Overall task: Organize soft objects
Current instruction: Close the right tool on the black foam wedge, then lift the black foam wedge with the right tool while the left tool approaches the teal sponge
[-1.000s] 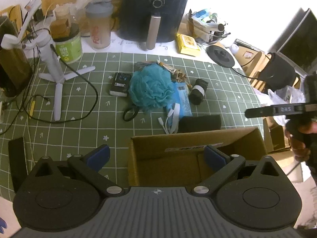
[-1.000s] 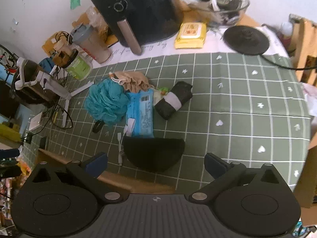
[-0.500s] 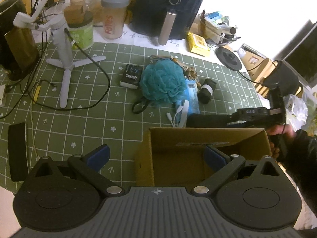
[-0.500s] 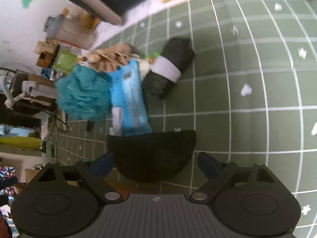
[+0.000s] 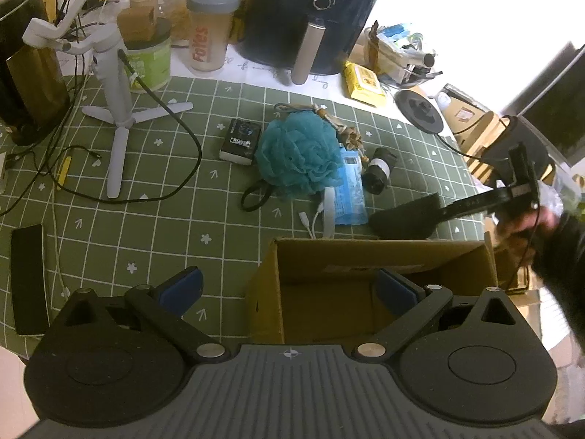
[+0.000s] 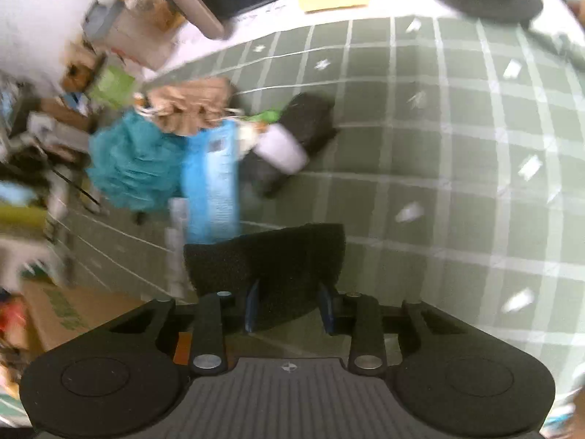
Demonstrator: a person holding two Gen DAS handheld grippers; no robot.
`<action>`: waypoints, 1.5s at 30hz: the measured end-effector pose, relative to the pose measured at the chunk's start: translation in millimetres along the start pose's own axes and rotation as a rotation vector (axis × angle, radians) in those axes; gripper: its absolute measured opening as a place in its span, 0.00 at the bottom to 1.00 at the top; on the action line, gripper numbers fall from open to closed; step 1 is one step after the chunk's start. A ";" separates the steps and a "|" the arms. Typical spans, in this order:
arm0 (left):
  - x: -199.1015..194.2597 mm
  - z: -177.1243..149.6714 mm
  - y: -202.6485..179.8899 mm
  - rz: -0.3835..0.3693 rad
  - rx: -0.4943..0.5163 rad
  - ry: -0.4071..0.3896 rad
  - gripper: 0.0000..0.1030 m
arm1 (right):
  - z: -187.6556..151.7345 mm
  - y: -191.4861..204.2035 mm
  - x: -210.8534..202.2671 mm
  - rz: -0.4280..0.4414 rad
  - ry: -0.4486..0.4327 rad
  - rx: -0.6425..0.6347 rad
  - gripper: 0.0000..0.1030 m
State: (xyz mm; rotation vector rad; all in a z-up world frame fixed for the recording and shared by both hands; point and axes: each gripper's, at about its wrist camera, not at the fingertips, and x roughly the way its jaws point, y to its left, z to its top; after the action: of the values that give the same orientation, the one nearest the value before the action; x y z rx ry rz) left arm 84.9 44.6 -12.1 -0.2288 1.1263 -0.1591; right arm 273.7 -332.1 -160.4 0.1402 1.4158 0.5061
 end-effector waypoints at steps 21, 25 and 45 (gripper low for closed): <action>-1.1 14.0 4.6 0.002 0.013 -0.019 1.00 | 9.0 -16.8 37.2 -0.190 -0.129 0.570 1.00; -2.4 18.2 5.0 0.000 0.021 -0.030 1.00 | 9.1 -7.1 53.2 -0.279 -0.063 0.558 1.00; 28.4 71.1 -9.0 -0.056 0.213 -0.115 1.00 | -28.2 8.1 7.7 -0.215 -0.139 0.463 0.71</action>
State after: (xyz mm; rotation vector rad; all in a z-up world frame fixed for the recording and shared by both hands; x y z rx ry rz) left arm 161.2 36.2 -5.4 -0.0792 0.9807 -0.3102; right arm 244.9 -327.5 -168.9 0.3825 1.3723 -0.0158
